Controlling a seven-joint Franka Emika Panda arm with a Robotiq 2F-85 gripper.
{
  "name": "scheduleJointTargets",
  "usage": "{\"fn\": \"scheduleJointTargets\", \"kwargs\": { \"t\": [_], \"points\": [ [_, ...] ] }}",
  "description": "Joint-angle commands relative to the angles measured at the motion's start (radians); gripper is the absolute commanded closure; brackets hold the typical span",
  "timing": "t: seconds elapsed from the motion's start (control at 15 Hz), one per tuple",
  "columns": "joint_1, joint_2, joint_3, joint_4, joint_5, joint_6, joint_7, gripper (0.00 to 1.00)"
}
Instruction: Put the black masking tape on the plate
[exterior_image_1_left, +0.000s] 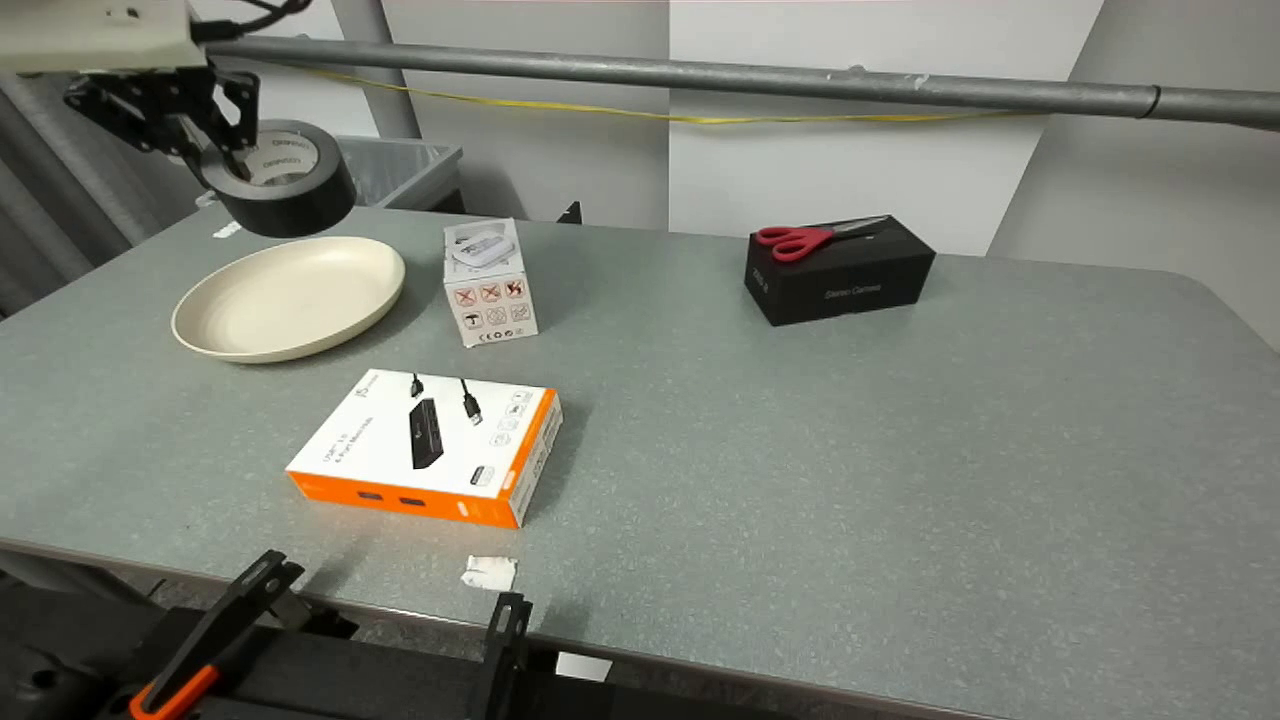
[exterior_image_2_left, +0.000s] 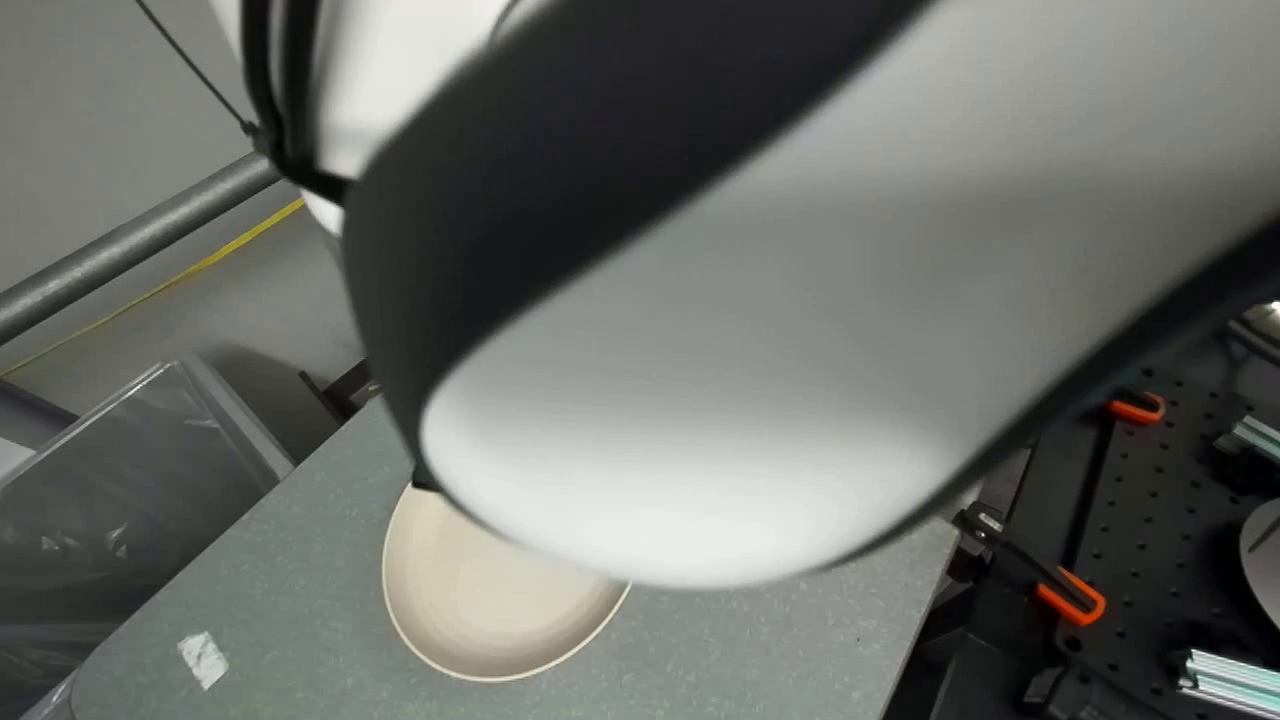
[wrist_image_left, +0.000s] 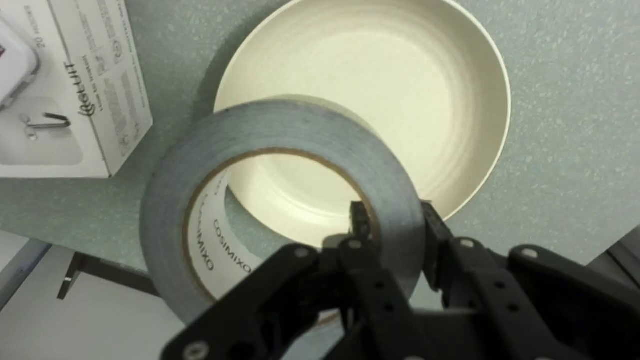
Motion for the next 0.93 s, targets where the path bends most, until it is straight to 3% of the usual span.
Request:
{"fn": "scheduleJointTargets", "kwargs": {
  "t": [0.0, 0.47, 0.87],
  "points": [
    [0.016, 0.094, 0.013, 0.052, 0.006, -0.016, -0.03, 0.93],
    [0.053, 0.247, -0.03, 0.13, -0.082, 0.005, -0.006, 0.93],
    [0.06, 0.353, -0.025, 0.237, -0.106, -0.004, -0.057, 0.93]
  ]
}}
